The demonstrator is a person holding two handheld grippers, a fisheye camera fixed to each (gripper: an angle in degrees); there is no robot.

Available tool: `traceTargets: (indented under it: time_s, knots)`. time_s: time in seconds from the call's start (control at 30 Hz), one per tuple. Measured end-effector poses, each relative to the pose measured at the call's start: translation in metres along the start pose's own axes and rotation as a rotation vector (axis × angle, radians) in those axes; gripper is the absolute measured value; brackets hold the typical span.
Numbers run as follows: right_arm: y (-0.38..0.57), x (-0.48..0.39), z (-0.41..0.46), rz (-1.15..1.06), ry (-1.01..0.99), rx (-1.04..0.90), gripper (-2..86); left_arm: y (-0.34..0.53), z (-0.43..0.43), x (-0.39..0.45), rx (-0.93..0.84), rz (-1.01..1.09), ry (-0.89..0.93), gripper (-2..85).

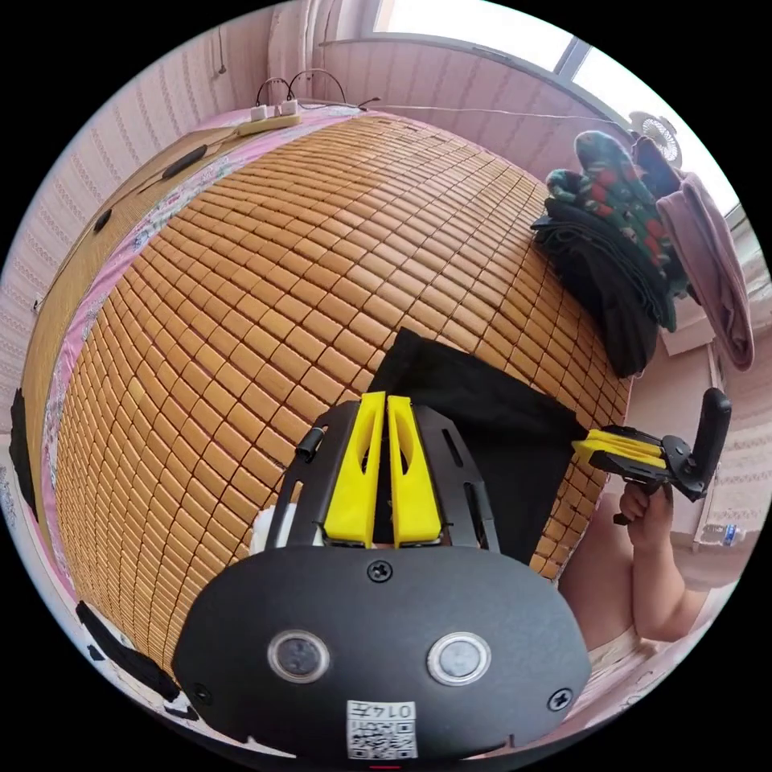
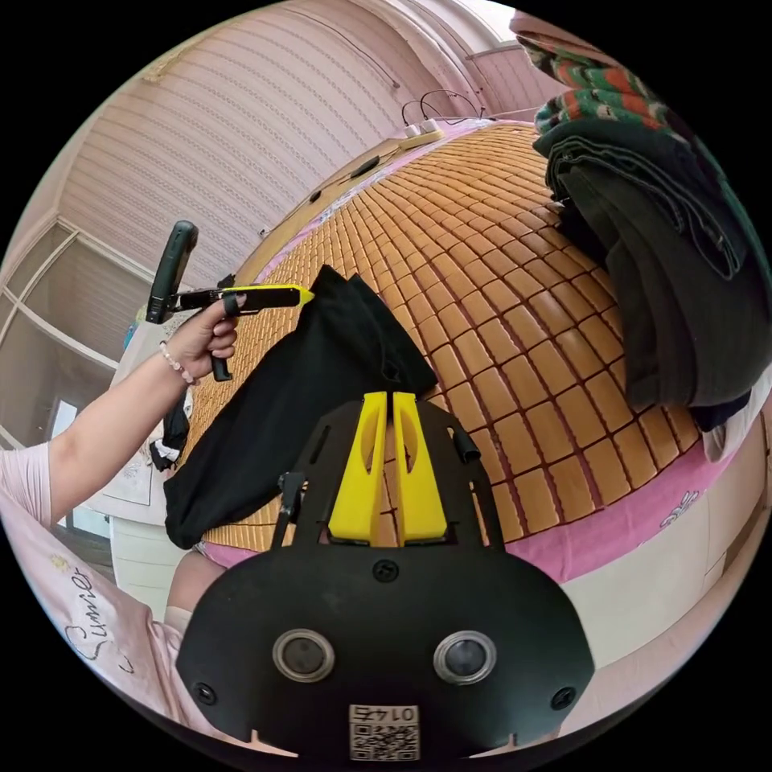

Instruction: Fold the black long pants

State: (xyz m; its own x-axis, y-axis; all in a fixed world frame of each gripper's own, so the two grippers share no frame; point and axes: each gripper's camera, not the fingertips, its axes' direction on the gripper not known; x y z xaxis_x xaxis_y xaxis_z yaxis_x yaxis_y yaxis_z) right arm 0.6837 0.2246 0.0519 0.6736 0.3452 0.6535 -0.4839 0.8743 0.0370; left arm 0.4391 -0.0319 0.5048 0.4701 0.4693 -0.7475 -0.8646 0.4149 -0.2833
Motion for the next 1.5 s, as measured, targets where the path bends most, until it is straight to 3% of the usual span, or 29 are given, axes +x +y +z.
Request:
traceTargets:
  time_s: [0.2, 0.33, 0.5, 0.57, 0.63, 0.7, 0.73, 0.9, 1.07, 1.2, 1.33, 1.5]
  knots:
    - [-0.011, -0.016, -0.020, -0.049, 0.061, 0.073, 0.4, 0.004, -0.037, -0.001, 0.228, 0.002, 0.021, -0.9]
    - [-0.014, 0.007, 0.019, 0.070, 0.062, 0.007, 0.3, -0.007, 0.015, -0.015, 0.030, -0.094, 0.008, -0.9]
    - [-0.005, -0.001, 0.011, 0.028, 0.053, 0.076, 0.2, 0.001, 0.007, -0.015, 0.087, -0.052, 0.019, -0.9]
    - [-0.004, -0.010, 0.000, -0.025, 0.021, 0.159, 0.1, 0.010, -0.017, -0.015, 0.249, -0.026, 0.093, -0.8]
    - [-0.006, -0.012, 0.003, -0.004, 0.112, 0.200, 0.0, 0.013, -0.027, -0.017, 0.355, -0.042, 0.106, -0.8]
    - [-0.013, -0.002, 0.031, 0.064, 0.198, 0.085, -0.1, 0.008, -0.008, -0.023, 0.294, -0.092, 0.062, -0.5]
    - [-0.010, 0.003, 0.041, 0.088, 0.195, 0.080, -0.2, 0.001, 0.018, -0.029, 0.139, -0.139, 0.049, -0.3]
    - [0.010, 0.005, 0.028, 0.096, 0.147, 0.206, -0.4, 0.019, -0.002, -0.033, 0.233, -0.108, 0.048, 3.1]
    - [0.000, -0.025, 0.065, -0.062, 0.078, 0.130, -0.4, 0.098, -0.057, -0.011, 0.266, 0.074, 0.065, 1.3]
    - [-0.017, -0.067, 0.133, -0.229, 0.328, -0.069, -0.4, 0.193, -0.052, 0.014, 0.092, 0.115, 0.016, -0.6]
    - [-0.009, -0.069, 0.155, -0.252, 0.341, -0.126, -0.4, 0.272, -0.016, 0.028, -0.122, 0.090, -0.112, -0.9]
    - [0.028, -0.073, 0.171, -0.290, 0.485, -0.216, -0.4, 0.297, -0.022, 0.030, -0.088, 0.067, 0.041, -1.0]
